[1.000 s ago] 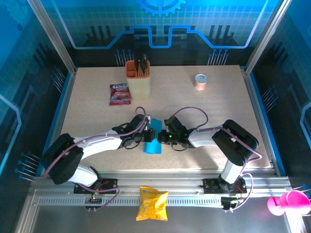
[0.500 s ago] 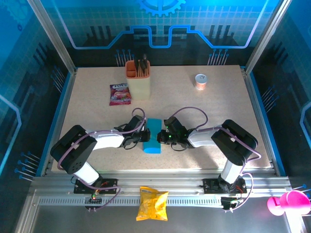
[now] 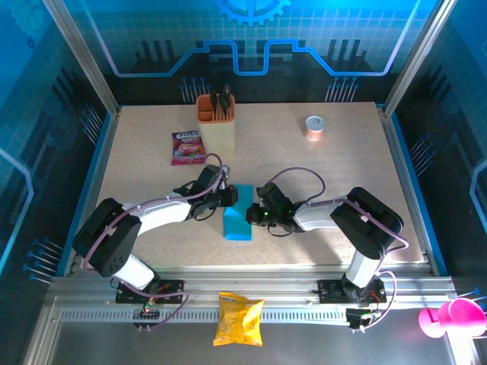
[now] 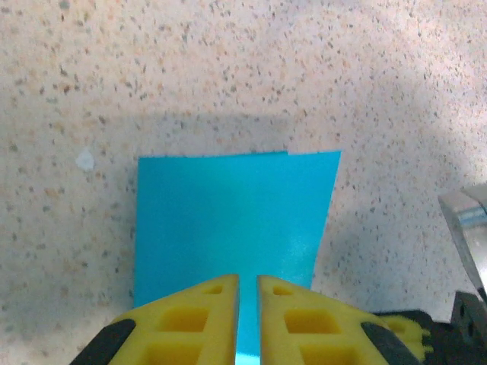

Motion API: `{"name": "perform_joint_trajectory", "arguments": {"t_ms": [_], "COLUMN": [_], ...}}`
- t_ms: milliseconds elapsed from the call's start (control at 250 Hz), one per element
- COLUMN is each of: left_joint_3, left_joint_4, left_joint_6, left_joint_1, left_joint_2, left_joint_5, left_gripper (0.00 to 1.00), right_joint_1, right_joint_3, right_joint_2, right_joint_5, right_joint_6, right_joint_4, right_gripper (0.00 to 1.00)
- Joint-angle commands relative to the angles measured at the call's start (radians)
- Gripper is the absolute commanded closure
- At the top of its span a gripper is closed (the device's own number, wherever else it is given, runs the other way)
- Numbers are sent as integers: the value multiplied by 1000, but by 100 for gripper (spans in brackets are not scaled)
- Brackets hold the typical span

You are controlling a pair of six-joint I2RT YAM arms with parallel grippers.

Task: Fold a paper plane with a square sheet of paper (pick it up from the middle)
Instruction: First fold in half a square sheet of paper at the center of the table.

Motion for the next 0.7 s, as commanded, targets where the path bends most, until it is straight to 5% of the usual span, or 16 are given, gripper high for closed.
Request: {"name": "perform_joint_trajectory", "arguments": {"t_ms": [0,368,695], "left_joint_3": [2,-72,63], "left_joint_4": [1,84,10], "left_joint_6": [27,-29,4], "left_joint_1": [24,51,66], "left_joint_2": [65,116,74], "left_joint_5": [40,39,34], "left_gripper": [86,90,89], "right_joint_1": [27,31,33], "right_joint_3": [-37,-34,-29], "right_joint_2": [63,70,77], "right_joint_5": [48,45,48], "right_joint_6": [-7,-12,-15], "right_joint_4": [-180,-180,-183], "right_gripper": [100,100,100]}}
